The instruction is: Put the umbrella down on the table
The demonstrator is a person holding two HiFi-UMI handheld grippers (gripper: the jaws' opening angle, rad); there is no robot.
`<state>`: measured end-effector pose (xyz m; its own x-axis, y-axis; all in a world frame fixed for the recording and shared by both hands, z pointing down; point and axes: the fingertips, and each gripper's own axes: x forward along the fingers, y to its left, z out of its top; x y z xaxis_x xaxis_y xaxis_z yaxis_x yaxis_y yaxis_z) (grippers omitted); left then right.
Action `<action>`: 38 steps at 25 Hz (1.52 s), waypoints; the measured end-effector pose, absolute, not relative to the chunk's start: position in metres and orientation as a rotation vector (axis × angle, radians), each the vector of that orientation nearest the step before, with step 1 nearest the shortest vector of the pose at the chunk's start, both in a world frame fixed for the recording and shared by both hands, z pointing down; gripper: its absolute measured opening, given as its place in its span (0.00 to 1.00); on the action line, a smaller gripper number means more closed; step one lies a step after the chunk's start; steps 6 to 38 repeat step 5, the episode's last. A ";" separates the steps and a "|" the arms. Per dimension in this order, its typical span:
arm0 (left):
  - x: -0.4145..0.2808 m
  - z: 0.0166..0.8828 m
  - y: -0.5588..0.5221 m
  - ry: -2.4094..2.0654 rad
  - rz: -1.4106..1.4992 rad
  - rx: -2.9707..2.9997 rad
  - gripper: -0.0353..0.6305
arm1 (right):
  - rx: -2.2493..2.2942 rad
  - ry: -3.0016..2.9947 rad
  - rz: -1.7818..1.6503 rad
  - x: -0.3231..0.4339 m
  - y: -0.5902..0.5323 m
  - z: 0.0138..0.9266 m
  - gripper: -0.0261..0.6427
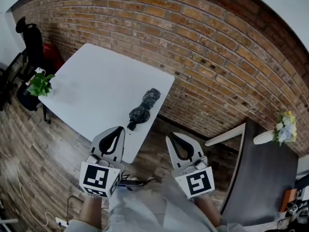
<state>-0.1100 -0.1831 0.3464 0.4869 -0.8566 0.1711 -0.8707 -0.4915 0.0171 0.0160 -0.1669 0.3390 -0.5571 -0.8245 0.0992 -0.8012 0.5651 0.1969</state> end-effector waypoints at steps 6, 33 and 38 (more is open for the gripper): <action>-0.111 0.347 -0.182 -1.533 0.212 2.621 0.08 | 1.361 -2.619 -0.197 0.014 -0.166 0.340 0.12; -0.111 0.347 -0.182 -1.533 0.212 2.621 0.08 | 1.361 -2.619 -0.197 0.014 -0.166 0.340 0.12; -0.111 0.347 -0.182 -1.533 0.212 2.621 0.08 | 1.361 -2.619 -0.197 0.014 -0.166 0.340 0.12</action>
